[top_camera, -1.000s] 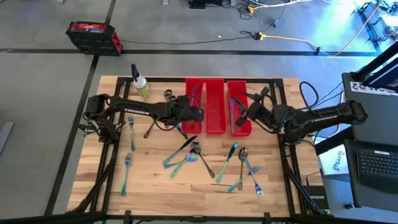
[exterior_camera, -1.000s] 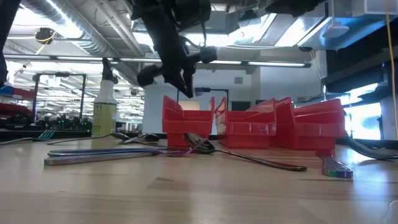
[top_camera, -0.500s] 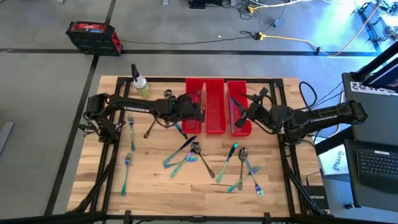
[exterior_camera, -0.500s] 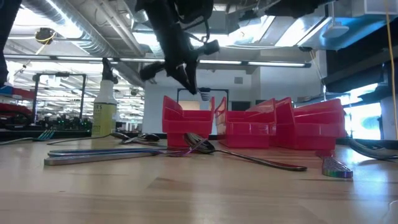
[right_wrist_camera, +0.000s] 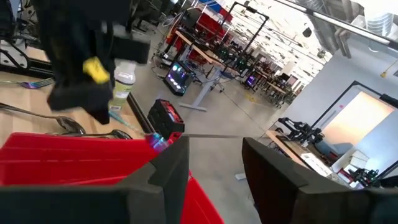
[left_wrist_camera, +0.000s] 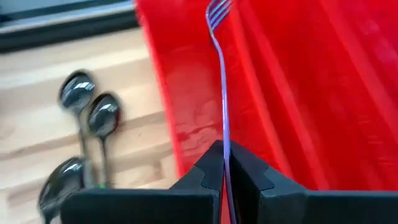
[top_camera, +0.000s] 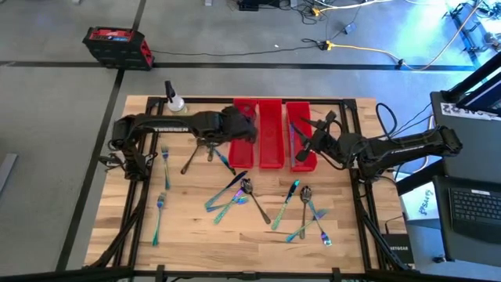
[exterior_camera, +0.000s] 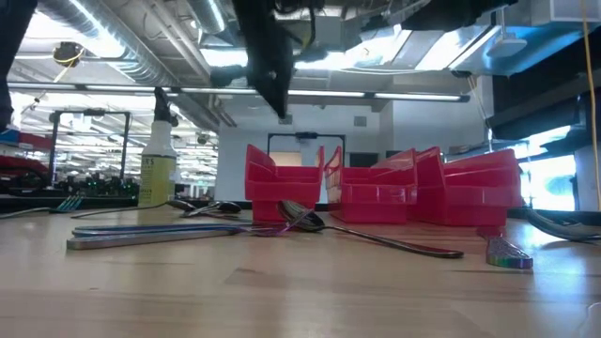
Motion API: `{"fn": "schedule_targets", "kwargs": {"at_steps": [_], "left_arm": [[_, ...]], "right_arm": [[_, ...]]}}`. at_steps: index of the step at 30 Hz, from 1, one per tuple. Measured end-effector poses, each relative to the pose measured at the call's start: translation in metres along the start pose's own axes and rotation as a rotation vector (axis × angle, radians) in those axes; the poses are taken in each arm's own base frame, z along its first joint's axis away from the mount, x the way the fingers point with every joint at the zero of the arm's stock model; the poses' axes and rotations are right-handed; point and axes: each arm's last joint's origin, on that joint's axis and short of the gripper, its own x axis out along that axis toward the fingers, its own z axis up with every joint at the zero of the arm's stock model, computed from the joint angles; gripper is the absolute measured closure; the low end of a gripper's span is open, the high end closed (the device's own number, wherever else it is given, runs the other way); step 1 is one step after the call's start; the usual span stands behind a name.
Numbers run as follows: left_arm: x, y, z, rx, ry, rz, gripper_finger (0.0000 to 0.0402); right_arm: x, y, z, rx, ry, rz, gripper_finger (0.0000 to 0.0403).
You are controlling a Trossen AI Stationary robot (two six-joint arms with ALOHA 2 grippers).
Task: Sort silverware
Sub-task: Put the blue fork into the left red silverware bin
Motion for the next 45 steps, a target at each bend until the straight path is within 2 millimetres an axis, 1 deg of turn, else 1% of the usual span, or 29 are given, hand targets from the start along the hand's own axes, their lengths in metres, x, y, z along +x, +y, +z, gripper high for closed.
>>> {"fn": "schedule_targets", "kwargs": {"at_steps": [3,7,10,15,20,26,29,34,40,45], "left_arm": [[0.014,-0.006,-0.006,-0.002,0.013,0.009,0.0401],[0.037,-0.016,-0.019,0.021,0.069,0.014,0.0401],[0.046,-0.02,-0.024,0.031,0.095,0.018,0.0402],[0.054,-0.022,-0.03,0.058,0.11,0.032,0.0402],[0.055,-0.021,-0.026,0.049,0.098,0.024,0.0402],[0.057,-0.027,-0.025,-0.048,0.092,-0.026,0.0402],[0.064,-0.03,-0.029,-0.063,0.119,-0.038,0.0402],[0.08,-0.036,-0.043,-0.07,0.175,-0.036,0.0402],[0.09,-0.04,-0.05,-0.12,0.214,-0.046,0.0401],[0.088,-0.043,-0.042,-0.123,0.189,-0.096,0.0401]], "right_arm": [[0.0,0.0,0.0,0.006,0.001,0.0,0.0269],[0.0,0.0,0.0,0.005,0.001,0.001,0.0269],[0.0,0.0,0.0,0.004,0.003,0.001,0.0269],[0.0,0.001,-0.002,-0.011,0.016,0.008,0.0269],[0.0,0.001,-0.002,-0.014,0.018,0.012,0.0269],[0.0,0.002,-0.002,-0.011,0.004,0.031,0.0269],[0.0,0.002,-0.001,-0.009,0.003,0.03,0.0269],[0.0,0.001,-0.001,-0.003,-0.002,0.028,0.0269],[0.0,0.001,-0.001,-0.002,-0.003,0.028,0.0269],[0.0,0.001,0.0,0.002,-0.005,0.027,0.0269]]}}
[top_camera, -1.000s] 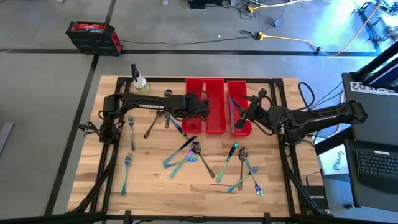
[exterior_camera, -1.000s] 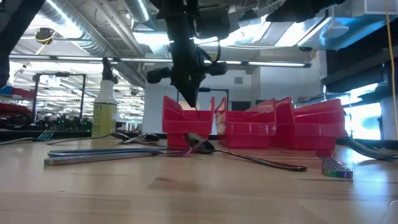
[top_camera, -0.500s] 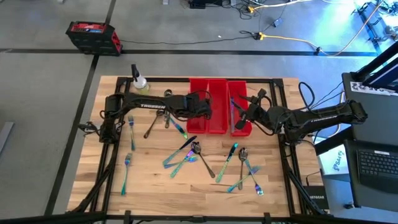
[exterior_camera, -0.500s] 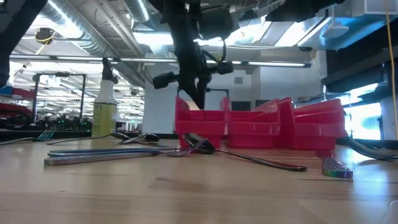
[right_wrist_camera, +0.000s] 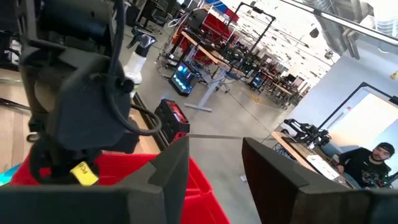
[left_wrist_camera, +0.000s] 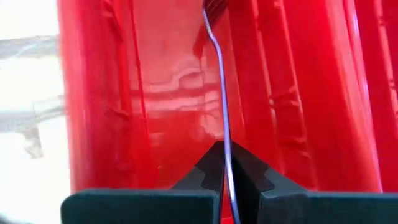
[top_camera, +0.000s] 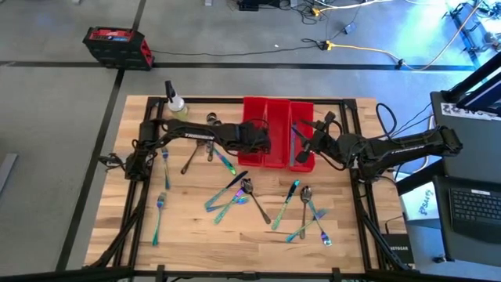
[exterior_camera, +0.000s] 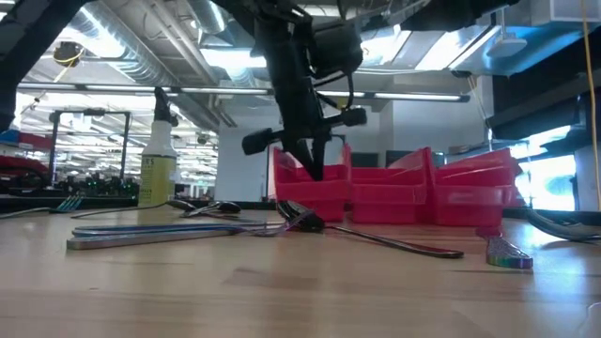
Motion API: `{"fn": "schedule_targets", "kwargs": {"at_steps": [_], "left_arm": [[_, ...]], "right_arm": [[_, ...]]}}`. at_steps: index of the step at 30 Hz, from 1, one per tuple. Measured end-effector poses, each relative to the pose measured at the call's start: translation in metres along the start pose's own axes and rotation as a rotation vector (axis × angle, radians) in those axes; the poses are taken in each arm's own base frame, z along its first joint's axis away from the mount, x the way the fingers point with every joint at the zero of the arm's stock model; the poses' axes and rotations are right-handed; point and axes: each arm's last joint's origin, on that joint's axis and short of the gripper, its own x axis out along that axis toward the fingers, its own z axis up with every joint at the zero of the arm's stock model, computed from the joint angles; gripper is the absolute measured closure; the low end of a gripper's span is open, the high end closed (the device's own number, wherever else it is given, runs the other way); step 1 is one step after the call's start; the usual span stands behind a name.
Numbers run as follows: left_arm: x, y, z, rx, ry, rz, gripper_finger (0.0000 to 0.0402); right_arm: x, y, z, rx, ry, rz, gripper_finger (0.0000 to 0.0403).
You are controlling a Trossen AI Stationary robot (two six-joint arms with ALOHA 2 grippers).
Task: Sort silverware
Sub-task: Put the blue fork into the left red silverware bin
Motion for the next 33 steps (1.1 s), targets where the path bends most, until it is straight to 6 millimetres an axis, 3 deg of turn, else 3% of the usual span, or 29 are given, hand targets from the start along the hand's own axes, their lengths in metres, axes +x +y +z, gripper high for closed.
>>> {"fn": "schedule_targets", "kwargs": {"at_steps": [12,26,33], "left_arm": [[0.001,0.001,0.002,0.022,0.012,0.004,0.0396],[0.001,0.001,0.001,0.039,0.02,-0.001,0.0284],[-0.01,-0.001,0.005,0.054,0.048,-0.05,0.0263]], "right_arm": [[0.0,0.0,0.0,0.001,0.0,0.0,0.0269],[0.0,0.0,0.0,0.001,0.0,0.0,0.0269],[0.0,0.0,0.001,0.007,-0.005,-0.002,0.0269]]}}
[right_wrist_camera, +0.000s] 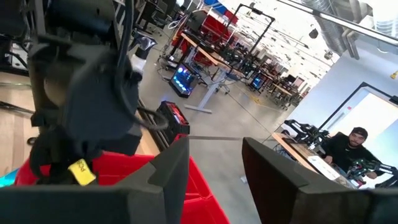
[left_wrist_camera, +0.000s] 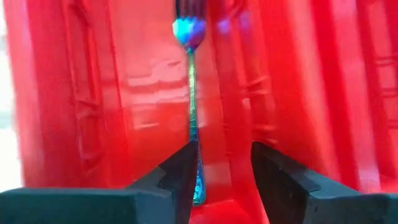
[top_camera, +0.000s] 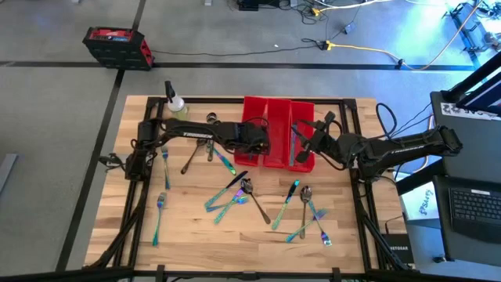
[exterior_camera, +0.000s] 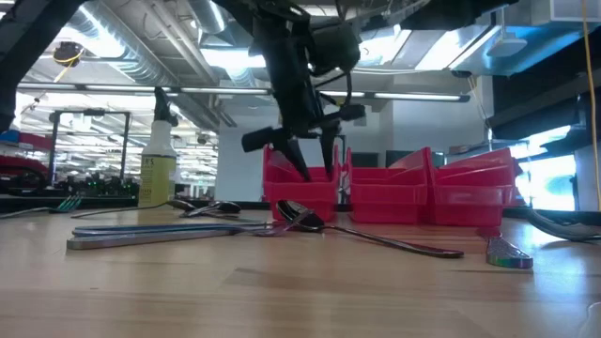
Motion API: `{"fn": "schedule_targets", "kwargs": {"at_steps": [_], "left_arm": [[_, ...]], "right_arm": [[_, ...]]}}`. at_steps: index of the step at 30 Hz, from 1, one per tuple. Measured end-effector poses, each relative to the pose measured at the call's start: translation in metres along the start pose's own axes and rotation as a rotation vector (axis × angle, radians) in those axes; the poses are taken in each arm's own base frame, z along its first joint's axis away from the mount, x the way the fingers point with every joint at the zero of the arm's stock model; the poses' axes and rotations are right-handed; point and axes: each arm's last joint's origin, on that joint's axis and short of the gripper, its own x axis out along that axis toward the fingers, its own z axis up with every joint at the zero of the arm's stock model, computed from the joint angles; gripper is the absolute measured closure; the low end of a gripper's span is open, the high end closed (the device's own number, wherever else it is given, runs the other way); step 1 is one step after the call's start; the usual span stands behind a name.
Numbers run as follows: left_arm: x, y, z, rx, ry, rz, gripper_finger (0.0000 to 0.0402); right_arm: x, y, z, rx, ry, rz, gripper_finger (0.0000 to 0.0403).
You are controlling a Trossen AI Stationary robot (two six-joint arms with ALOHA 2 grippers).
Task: Sort silverware
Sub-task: Put the blue fork into the left red silverware bin
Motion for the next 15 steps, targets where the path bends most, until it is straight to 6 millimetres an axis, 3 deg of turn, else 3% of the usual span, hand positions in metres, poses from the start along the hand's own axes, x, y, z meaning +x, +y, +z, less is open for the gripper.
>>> {"fn": "schedule_targets", "kwargs": {"at_steps": [7,12,15], "left_arm": [[-0.031,0.001,0.014,0.081,-0.045,-0.057,0.0263],[-0.065,0.007,0.026,0.136,-0.15,-0.049,0.0263],[-0.088,0.013,0.028,0.266,-0.206,-0.007,0.0263]], "right_arm": [[0.005,-0.01,0.0,0.08,0.006,-0.094,0.0269],[0.011,-0.017,-0.005,0.166,0.038,-0.156,0.0269],[0.015,-0.024,-0.007,0.232,0.112,-0.166,0.0269]]}}
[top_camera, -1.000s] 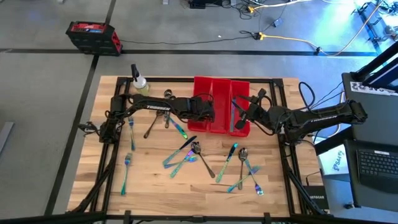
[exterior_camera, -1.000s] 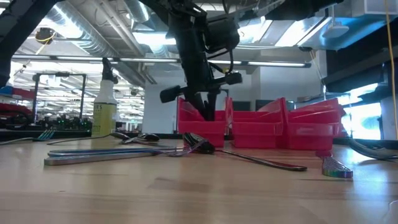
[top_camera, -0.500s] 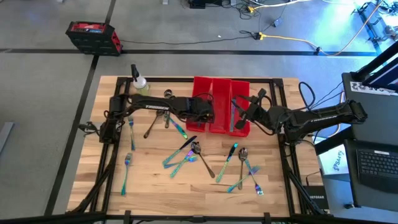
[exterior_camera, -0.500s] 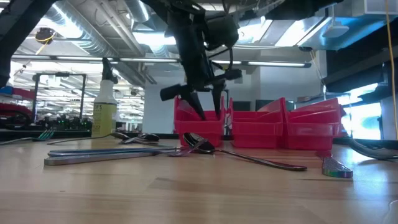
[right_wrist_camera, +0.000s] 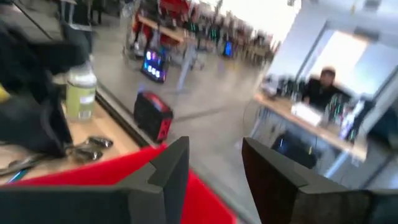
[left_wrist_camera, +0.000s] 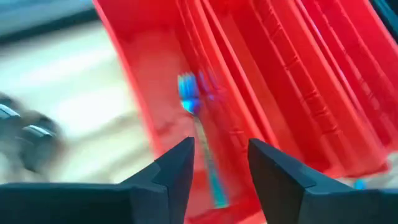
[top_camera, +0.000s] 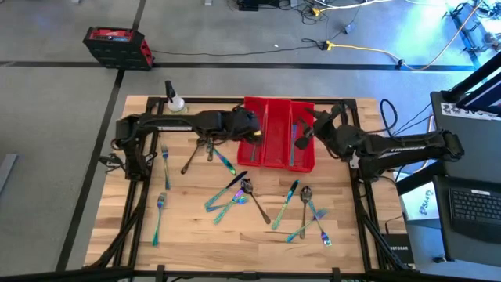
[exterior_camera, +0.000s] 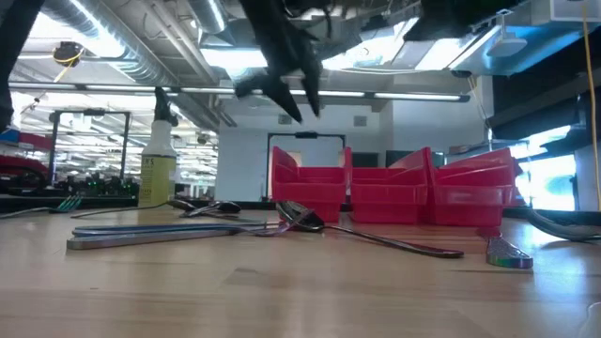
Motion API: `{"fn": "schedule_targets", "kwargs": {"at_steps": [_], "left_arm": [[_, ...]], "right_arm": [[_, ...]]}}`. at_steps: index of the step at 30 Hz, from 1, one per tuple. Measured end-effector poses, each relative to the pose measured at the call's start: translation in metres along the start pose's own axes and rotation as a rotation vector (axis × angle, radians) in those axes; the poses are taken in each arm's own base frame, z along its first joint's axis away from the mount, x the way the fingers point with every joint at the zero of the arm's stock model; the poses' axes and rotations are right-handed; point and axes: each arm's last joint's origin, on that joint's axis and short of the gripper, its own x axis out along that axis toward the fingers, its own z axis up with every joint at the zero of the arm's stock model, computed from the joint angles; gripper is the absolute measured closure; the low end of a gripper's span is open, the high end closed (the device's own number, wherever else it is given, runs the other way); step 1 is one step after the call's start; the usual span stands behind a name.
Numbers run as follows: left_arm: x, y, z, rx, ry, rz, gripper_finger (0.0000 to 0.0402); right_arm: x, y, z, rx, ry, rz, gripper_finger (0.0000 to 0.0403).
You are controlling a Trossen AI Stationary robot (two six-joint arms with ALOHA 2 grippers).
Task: Sort silverware
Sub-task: Put the blue fork into the left red silverware bin
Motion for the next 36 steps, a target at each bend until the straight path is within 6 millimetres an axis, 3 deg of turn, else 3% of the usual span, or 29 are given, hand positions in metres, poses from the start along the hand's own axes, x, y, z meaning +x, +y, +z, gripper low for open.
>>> {"fn": "schedule_targets", "kwargs": {"at_steps": [4,9,11,14,23,26,31,36], "left_arm": [[-0.023,0.008,-0.006,0.312,-0.041,0.155,0.0263],[-0.036,0.003,-0.035,0.656,-0.046,0.296,0.0264],[-0.039,-0.002,-0.048,0.735,-0.077,0.212,0.0271],[-0.043,-0.002,-0.067,0.747,-0.081,-0.045,0.0286],[-0.052,0.036,-0.12,0.703,-0.119,-0.475,0.0321],[-0.054,0.044,-0.141,0.716,-0.098,-0.652,0.0341],[-0.051,0.053,-0.179,0.947,-0.064,-0.73,0.0391],[-0.05,0.059,-0.203,1.127,-0.051,-0.787,0.0401]], "right_arm": [[0.005,-0.006,-0.002,0.082,0.129,0.13,0.0269],[0.009,0.006,-0.016,0.139,0.274,0.354,0.0269],[0.011,0.017,-0.022,0.113,0.321,0.383,0.0269],[0.019,0.035,-0.031,0.077,0.361,0.379,0.0269],[0.029,0.089,-0.033,0.191,0.274,0.492,0.0269],[0.026,0.109,-0.043,0.209,0.306,0.51,0.0269],[0.016,0.146,-0.06,0.276,0.347,0.574,0.0269],[0.001,0.188,-0.074,0.273,0.335,0.625,0.0269]]}}
